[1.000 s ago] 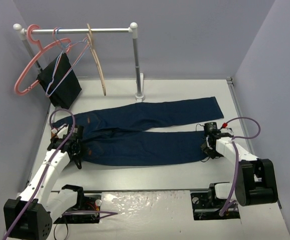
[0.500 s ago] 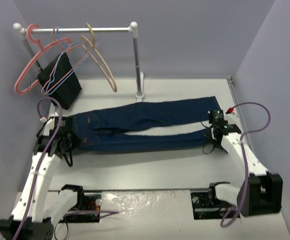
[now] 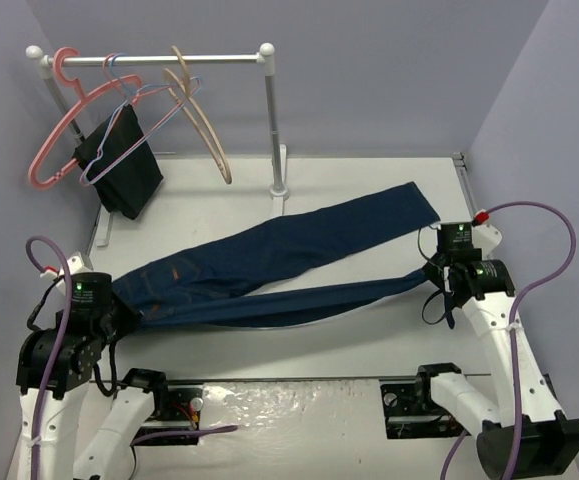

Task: Place the trousers on the hanger
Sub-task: Fold the trousers at the center of the board.

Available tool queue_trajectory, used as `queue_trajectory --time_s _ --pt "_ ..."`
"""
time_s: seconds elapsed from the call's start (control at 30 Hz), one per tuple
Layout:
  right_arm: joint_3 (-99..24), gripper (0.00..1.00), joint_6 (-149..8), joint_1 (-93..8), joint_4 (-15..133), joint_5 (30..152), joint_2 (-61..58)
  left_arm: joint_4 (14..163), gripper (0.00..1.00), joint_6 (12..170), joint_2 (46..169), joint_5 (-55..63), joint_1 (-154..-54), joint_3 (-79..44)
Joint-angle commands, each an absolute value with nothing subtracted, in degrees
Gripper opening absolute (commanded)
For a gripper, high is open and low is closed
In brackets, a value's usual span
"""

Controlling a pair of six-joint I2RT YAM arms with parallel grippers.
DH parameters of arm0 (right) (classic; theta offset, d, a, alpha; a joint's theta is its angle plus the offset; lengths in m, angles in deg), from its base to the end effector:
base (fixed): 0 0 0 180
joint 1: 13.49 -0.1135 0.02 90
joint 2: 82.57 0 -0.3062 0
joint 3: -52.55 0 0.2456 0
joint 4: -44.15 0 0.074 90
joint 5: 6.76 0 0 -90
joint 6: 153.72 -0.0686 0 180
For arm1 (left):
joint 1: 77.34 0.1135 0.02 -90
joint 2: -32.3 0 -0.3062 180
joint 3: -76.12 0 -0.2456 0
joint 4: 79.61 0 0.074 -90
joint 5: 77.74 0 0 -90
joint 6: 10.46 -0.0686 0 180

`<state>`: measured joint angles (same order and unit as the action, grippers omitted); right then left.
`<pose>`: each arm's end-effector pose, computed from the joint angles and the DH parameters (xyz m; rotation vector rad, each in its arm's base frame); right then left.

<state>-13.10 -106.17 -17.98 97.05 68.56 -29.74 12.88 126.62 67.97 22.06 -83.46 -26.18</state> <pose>0.1827 -0.0031 0.3216 0.8569 2.0777 0.1508 0.0539 0.0060 0.3555 -0.9043 2.1842 -0.2519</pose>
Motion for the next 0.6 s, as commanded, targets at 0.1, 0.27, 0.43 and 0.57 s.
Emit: queue_trajectory --time_s 0.1,0.27,0.43,0.57 --pt "-24.3 0.0 -99.7 -16.0 93.1 52.5 -19.4 13.5 0.0 121.5 75.7 37.2 -82.8 -22.0" --pt "-31.2 0.0 -98.5 -15.9 88.3 52.0 -10.3 21.1 0.0 120.4 82.5 39.1 -82.6 -21.1" --pt "-37.6 0.0 -97.7 -15.9 84.7 51.5 -1.1 26.7 0.0 120.6 86.4 38.5 -82.2 -21.6" --pt "-40.8 0.0 -97.6 -15.7 83.2 50.6 3.2 28.4 0.0 121.6 88.3 37.8 -82.2 -23.7"
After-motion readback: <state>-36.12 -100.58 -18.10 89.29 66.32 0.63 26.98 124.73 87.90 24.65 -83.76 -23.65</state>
